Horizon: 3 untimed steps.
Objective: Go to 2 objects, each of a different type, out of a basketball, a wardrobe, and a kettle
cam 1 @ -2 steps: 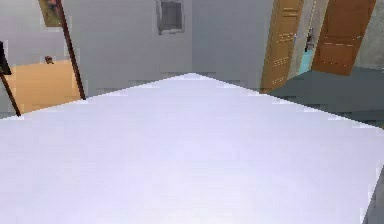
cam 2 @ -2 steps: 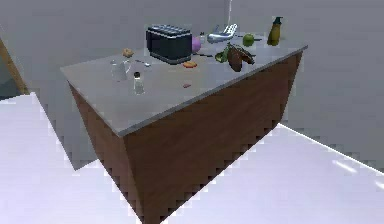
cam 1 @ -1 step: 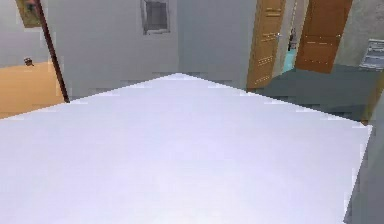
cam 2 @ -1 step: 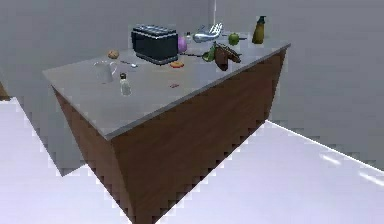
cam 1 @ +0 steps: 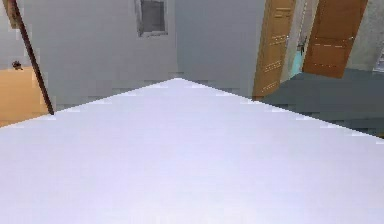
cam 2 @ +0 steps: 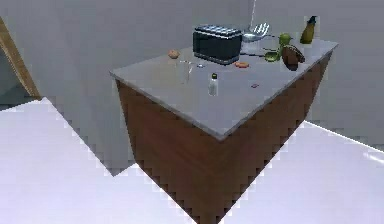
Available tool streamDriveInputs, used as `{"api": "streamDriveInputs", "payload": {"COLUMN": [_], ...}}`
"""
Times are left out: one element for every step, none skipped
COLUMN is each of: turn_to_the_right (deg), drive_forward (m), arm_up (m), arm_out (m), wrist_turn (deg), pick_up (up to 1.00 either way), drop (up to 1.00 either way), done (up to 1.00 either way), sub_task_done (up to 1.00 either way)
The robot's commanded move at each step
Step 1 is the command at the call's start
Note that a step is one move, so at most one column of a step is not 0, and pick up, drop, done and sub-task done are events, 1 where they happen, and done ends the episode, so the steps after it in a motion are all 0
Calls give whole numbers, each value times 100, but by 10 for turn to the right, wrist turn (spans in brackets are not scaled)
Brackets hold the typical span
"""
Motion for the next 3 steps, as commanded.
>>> {"api": "streamDriveInputs", "payload": {"turn_to_the_right": [270,0,60], "drive_forward": [0,15,0], "arm_up": [0,0,0], "arm_out": [0,0,0], "wrist_turn": [0,0,0], "pick_up": [0,0,0], "drop": [0,0,0], "done": [0,0,0], "sub_task_done": [0,0,0]}}
